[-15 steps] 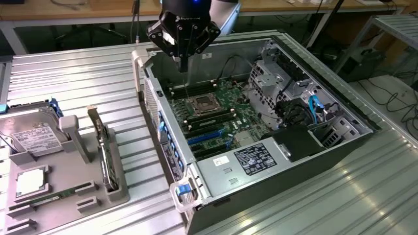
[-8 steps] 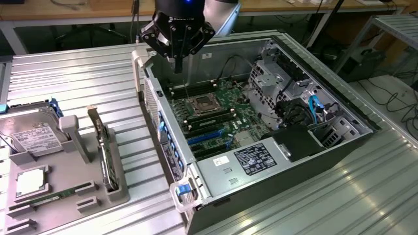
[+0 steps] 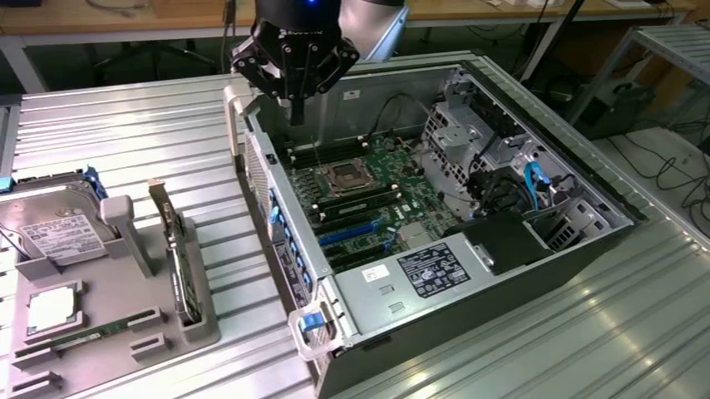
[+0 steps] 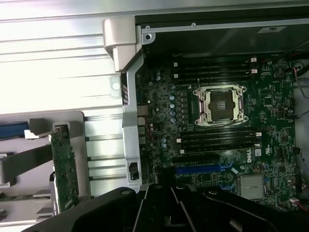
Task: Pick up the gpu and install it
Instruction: 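Reach for the gpu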
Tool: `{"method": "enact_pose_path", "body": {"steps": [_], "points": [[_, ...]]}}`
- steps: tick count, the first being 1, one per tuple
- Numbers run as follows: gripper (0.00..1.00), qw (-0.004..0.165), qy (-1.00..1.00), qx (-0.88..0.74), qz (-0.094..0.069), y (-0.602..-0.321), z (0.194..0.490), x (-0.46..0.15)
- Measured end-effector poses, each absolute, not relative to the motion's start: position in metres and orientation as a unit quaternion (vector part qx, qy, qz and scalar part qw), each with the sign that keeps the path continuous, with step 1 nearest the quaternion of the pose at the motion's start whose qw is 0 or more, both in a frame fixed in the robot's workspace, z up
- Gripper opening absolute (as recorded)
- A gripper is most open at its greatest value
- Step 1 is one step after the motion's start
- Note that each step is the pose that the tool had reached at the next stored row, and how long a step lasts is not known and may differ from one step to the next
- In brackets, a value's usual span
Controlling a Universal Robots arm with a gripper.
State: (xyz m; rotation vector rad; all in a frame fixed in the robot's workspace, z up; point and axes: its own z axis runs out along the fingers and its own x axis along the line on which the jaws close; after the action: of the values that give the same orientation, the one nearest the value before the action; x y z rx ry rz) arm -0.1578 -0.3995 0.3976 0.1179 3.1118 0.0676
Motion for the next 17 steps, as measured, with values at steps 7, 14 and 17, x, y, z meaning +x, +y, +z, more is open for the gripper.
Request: {"method": "enact_pose_path", "body": {"steps": [7, 14, 17], "points": [[0.11, 0.013, 0.999, 0.038, 0.022, -0.400, 0.398, -0.164], [0.11, 0.013, 0.999, 0.038, 0.022, -0.400, 0.398, -0.169], [0.11, 0.013, 0.999, 0.038, 0.022, -0.400, 0.398, -0.172]]}}
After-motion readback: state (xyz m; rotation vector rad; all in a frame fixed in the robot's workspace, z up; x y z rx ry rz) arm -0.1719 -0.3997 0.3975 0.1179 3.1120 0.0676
